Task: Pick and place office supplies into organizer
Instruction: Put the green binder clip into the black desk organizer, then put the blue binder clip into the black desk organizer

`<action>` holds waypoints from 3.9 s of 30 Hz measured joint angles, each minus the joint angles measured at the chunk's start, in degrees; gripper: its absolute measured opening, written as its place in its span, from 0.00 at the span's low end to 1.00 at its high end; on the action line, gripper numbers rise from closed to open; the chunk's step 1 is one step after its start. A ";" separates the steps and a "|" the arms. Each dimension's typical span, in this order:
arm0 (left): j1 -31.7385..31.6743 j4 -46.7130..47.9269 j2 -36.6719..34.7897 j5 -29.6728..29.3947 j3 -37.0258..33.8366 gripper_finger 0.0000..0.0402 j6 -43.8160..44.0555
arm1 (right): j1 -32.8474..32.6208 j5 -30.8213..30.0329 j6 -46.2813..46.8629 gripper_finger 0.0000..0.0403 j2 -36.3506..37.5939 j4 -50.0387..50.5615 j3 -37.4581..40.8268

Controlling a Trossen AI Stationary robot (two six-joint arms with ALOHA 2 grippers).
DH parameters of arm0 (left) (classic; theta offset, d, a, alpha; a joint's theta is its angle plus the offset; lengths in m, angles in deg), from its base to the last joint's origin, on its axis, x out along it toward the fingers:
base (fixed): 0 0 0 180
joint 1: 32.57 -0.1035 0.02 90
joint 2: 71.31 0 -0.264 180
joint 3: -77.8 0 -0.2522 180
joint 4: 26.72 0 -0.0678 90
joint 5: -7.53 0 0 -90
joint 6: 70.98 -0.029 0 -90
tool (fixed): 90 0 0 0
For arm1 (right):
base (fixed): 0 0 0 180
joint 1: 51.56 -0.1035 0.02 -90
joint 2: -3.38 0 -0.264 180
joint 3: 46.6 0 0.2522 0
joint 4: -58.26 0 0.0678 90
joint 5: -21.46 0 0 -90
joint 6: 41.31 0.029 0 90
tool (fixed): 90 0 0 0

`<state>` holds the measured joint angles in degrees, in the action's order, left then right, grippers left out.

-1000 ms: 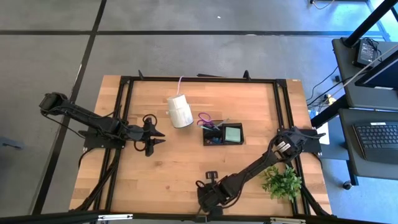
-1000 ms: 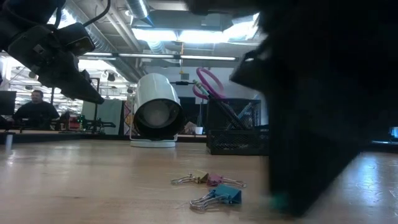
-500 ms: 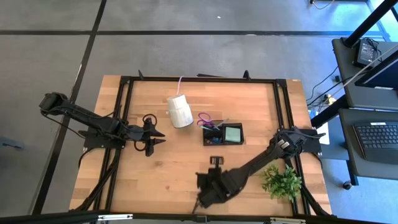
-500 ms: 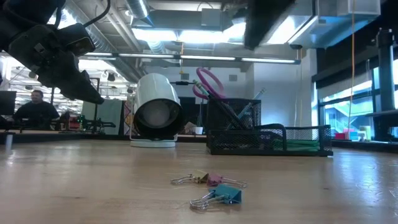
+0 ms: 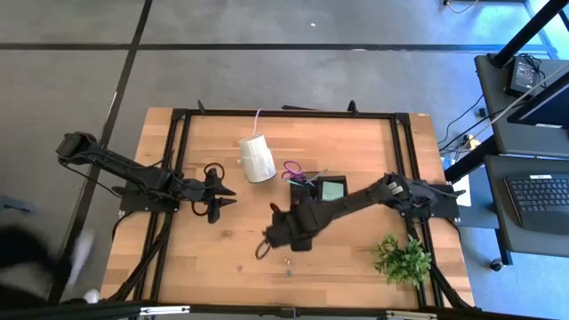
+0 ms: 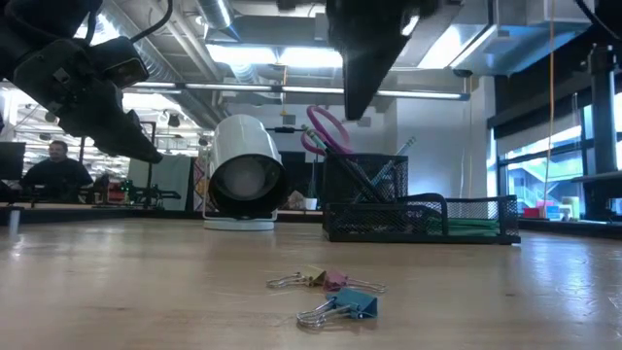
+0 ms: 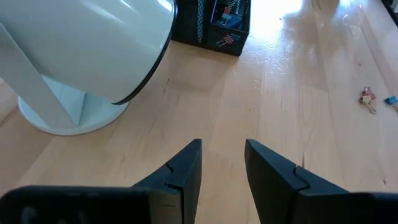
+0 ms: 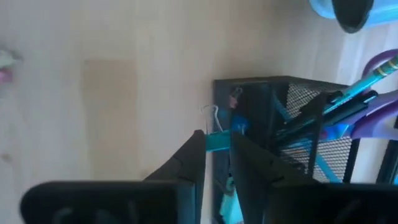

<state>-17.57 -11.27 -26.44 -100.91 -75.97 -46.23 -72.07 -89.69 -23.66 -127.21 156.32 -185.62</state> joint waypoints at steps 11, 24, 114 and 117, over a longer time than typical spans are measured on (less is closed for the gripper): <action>0.00 5.01 0.01 0.06 0.00 0.29 0.00 | 4.57 0.39 -5.46 0.15 1.44 -3.27 7.71; 0.00 5.53 0.00 -0.04 0.00 0.29 0.00 | 7.63 1.36 -3.88 0.15 13.35 -22.46 30.04; 0.00 5.59 -0.01 -3.15 0.00 0.29 -1.31 | -10.81 14.35 -16.59 0.31 11.82 -47.65 21.68; -0.01 5.82 -0.01 -3.15 0.00 0.29 -1.31 | -10.94 14.25 -16.00 0.31 10.44 -48.29 21.70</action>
<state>-17.58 -5.45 -26.45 -104.05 -75.97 -47.54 -83.00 -75.44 -39.66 -116.77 108.04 -163.91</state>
